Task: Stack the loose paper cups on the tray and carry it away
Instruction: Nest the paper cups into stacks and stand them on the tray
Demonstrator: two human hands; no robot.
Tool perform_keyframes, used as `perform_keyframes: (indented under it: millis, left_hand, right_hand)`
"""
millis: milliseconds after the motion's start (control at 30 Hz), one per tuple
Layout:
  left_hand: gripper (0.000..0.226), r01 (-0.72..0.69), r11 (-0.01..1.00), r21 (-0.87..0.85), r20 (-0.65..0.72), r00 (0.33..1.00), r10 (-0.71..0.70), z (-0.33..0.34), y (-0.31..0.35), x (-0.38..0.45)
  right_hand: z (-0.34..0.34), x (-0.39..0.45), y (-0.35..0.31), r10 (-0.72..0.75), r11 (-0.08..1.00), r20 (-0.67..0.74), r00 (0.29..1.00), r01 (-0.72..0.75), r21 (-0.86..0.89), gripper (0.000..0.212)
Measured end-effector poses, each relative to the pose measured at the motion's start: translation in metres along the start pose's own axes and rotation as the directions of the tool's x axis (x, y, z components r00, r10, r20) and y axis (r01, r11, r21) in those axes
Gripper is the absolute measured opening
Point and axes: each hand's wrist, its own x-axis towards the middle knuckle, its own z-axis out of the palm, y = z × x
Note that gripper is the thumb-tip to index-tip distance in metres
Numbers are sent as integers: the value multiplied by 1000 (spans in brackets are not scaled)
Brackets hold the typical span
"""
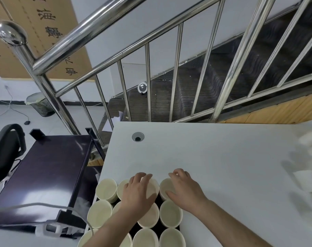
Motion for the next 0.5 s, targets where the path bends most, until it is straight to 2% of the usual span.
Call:
perform_keyframes:
  millis: [267,500]
  left_hand:
    - [58,-167,981,-102,-97,983,157,-5,11,-23]
    - [59,-270,954,-130,-20,963,270,-5,41,-52]
  right_hand:
    - [-18,-46,-6,71,995,-160,985,-59,77,56]
    - [-11,-113,2,162,986,-233,959,-146,86,54]
